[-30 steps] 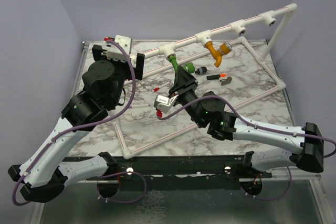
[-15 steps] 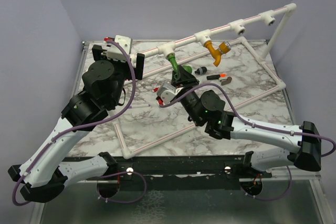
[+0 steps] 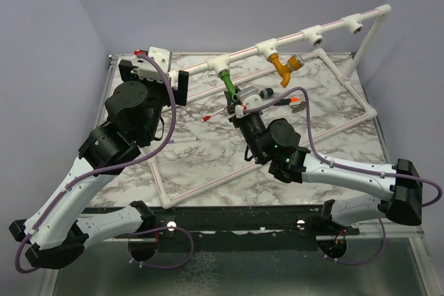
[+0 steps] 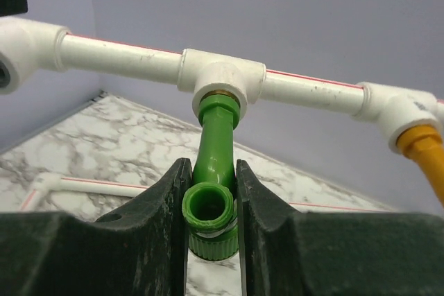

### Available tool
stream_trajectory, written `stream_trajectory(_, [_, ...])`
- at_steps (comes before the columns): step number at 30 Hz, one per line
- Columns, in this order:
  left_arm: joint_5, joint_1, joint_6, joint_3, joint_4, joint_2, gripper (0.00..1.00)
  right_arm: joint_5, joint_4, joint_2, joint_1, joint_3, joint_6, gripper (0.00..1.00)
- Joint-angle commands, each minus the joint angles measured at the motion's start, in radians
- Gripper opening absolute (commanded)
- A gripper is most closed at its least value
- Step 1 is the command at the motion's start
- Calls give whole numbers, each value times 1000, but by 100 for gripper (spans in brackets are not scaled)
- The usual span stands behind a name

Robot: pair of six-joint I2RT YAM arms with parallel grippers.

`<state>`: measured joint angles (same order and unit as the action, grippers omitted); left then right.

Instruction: Install the water faucets

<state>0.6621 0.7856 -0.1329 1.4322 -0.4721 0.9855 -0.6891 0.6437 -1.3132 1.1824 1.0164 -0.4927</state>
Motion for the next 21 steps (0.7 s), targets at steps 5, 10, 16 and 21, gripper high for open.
stream_trajectory(5, [23,4,-6,1,13,-13,99,-62,42,-15,-3,-20,478,1])
stream_trajectory(10, [22,3,-8,-1,13,-19,99,-163,47,8,-3,-42,721,0])
stream_trajectory(16, [13,4,-4,-4,13,-27,99,-248,-81,17,-5,-25,1077,1])
stream_trajectory(21, [4,4,2,-11,13,-32,99,-278,-169,32,-7,-22,1341,1])
